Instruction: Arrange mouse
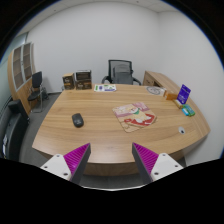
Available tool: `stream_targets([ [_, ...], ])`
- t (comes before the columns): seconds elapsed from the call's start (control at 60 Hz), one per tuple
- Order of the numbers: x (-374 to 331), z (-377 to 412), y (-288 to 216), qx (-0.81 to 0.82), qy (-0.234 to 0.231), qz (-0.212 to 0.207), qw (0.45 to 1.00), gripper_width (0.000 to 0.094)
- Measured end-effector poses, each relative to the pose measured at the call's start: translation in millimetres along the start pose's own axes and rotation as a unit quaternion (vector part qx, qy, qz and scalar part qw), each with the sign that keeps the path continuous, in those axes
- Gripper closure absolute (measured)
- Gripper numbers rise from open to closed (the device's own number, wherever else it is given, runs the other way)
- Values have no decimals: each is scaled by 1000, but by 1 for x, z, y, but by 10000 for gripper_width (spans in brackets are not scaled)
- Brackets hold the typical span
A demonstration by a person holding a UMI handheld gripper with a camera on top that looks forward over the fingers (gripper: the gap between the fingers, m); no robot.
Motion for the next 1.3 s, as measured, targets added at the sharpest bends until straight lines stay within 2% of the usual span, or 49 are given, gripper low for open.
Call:
stream_targets([
  [0.233,45,68,18,-7,-36,-5,999,68],
  [0.433,90,117,22,-16,-49,-18,999,68],
  [0.867,195,166,32,-5,-19,-25,1000,66],
  [1.15,260,172,33,-14,-11,-24,1000,66],
  [1.3,284,175,22,-19,-22,-31,999,61],
])
Point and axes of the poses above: the point between the fingertips, and its own axes, seen from behind it with the camera up: z to the left, y down, x forward, the way the camera looks, the point moved 9 cm from there along -x, backward, against the way the camera looks, and after that the axes turned 10 degrees about -z, right-handed, at the moved point
